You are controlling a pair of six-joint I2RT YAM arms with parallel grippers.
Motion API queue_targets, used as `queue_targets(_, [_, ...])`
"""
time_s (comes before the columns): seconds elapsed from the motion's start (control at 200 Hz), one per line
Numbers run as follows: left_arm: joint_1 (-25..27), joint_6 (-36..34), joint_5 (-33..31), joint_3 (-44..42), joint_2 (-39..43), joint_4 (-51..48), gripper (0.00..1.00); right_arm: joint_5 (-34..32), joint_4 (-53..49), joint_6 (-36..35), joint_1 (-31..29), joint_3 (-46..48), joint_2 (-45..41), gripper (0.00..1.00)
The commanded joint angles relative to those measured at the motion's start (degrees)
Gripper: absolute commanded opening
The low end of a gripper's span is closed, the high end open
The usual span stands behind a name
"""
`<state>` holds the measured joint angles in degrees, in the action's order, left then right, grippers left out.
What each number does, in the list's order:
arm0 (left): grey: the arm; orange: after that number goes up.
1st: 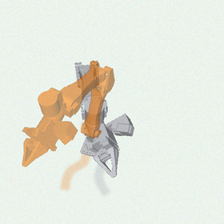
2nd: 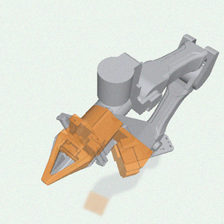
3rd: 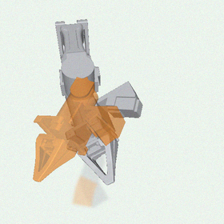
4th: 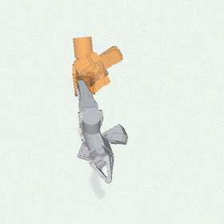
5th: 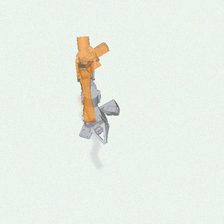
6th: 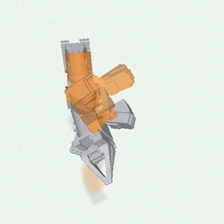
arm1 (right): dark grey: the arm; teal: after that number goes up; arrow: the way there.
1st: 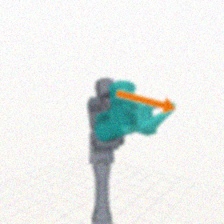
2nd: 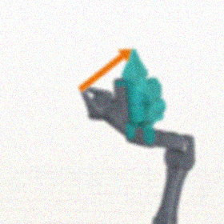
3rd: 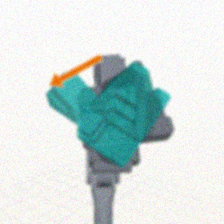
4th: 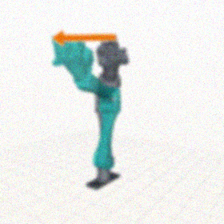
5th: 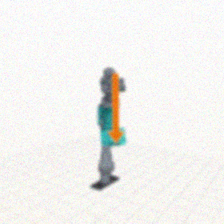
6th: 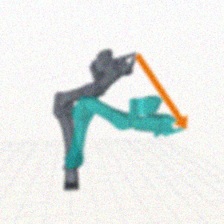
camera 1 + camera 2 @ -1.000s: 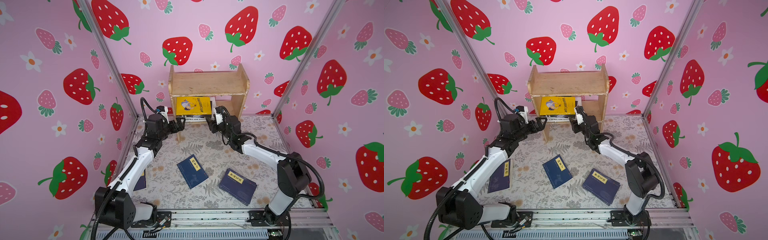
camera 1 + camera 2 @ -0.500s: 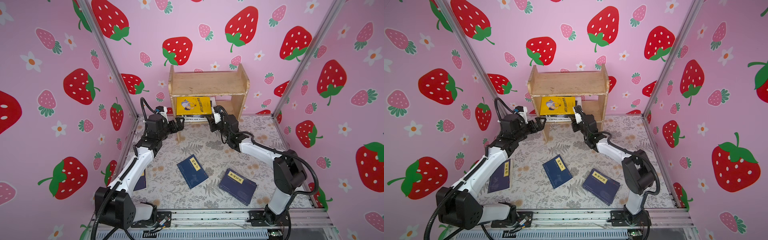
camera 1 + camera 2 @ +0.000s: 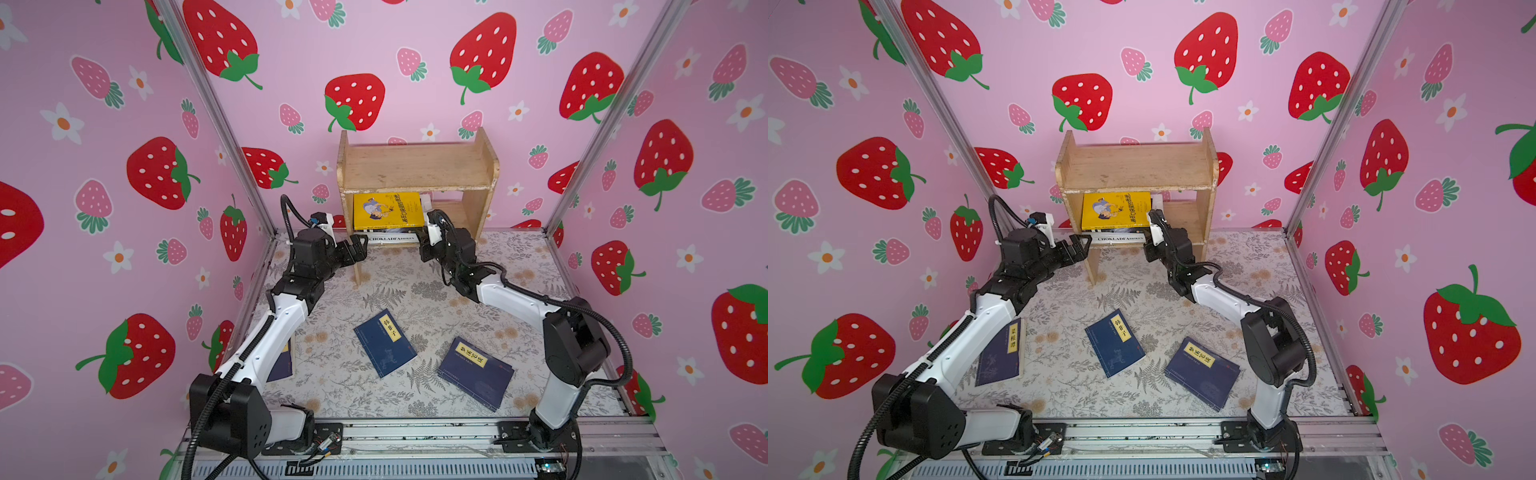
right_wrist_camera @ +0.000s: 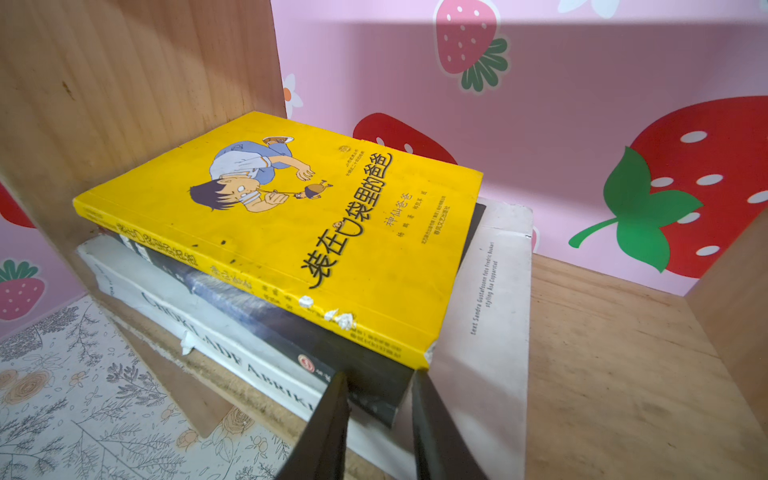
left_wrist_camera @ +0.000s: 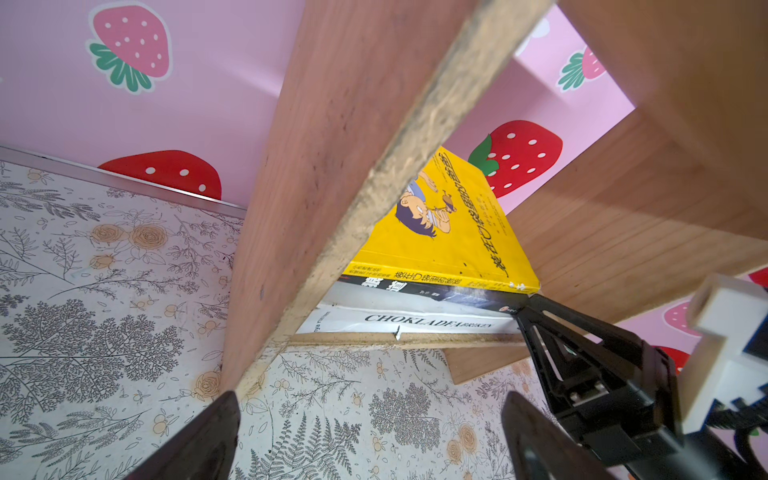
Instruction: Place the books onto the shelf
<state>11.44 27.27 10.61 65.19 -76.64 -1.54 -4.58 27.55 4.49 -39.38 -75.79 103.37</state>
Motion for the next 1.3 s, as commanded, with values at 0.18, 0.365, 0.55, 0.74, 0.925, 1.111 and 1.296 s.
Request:
queue_targets(0.18, [0.1, 0.7, -0.6, 2.1, 0.2, 0.1, 0.99, -5.4, 8.9, 2.3, 0.2, 4.7, -6.1, 0.6])
queue_targets(0.365, [0.1, 1.3, -0.5, 1.4, 0.4, 0.7, 0.99, -4.5, 9.4, 6.0, 1.0, 1.9, -4.8, 0.6])
queue_targets(0.55, [0.1, 0.2, 0.0, 3.1, -1.1, 1.1, 0.99, 0.4, 5.9, 9.5, 2.0, -2.9, -1.5, 0.54])
queue_targets(0.74, [-0.1, -1.0, 0.9, 6.4, -4.1, 1.6, 0.99, 4.2, 5.0, 11.2, 2.6, -4.8, 0.3, 0.48])
queue_targets(0.925, [-0.5, -0.1, 1.8, 7.7, -6.0, 3.3, 0.99, 5.7, 2.1, 13.9, 3.4, -8.1, 2.6, 0.45])
queue_targets(1.111, [-0.9, 0.0, 2.4, 8.6, -6.9, 3.6, 0.99, 9.7, -0.3, 18.3, 4.0, -10.8, 3.7, 0.45])
queue_targets(1.296, [-1.1, 0.6, 2.9, 8.6, -6.8, 4.3, 0.99, 13.1, -2.6, 20.4, 4.4, -13.1, 4.5, 0.43])
